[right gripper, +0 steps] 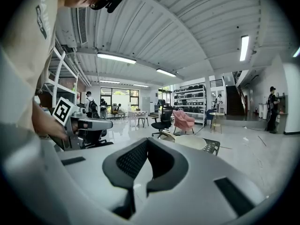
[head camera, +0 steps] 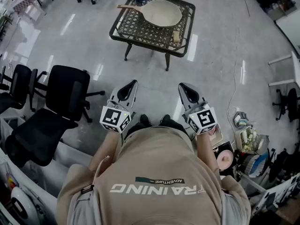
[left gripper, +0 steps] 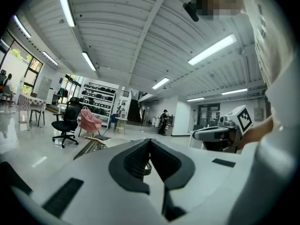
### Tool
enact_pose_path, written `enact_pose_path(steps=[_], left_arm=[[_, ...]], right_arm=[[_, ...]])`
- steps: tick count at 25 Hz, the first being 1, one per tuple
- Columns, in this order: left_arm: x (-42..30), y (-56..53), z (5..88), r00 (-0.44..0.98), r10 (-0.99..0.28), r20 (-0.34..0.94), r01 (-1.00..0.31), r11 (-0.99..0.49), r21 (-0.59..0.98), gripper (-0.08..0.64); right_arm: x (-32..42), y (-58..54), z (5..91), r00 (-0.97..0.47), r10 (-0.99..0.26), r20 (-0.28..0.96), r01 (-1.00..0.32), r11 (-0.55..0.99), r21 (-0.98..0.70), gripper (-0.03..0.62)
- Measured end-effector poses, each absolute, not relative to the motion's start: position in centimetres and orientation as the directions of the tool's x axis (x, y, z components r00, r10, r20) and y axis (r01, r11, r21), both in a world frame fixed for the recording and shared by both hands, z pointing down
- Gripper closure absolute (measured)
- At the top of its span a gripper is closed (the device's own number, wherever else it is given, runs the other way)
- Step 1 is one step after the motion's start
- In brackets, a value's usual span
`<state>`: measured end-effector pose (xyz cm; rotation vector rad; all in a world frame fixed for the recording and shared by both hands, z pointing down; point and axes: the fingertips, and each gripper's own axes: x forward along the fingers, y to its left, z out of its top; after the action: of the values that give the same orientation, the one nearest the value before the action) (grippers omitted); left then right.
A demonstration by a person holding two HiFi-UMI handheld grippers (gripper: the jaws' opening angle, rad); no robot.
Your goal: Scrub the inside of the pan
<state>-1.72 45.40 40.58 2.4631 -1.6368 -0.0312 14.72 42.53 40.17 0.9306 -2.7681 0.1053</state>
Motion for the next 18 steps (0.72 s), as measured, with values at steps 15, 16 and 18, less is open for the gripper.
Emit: enact_pose_path(steps=[15,16,18], left_arm=[[-1.3,39.2,42.7,0.337,-0.933,0.128,-0.933,-0.312,0.183,0.541],[-0.9,38.4,42.4,0.335,-0.933,0.132,-0.934,-0.309,0.180,0.541],[-0.8,36.4,41.8,0.330,-0.932,0.149,-0.939,-0.309,0.148,0.541]], right_arm=[[16.6,35.6,44.1,-0.802,-0.555,0.221,-0.584,0.806,-0.097,0.575],[17.1,34.4,43.7,-0.809,-0.553,0.200,-0.581,0.804,-0.126,0.575],[17.6,31.6,42.8,-0.818,-0.561,0.131,-0.576,0.797,-0.184,0.575]])
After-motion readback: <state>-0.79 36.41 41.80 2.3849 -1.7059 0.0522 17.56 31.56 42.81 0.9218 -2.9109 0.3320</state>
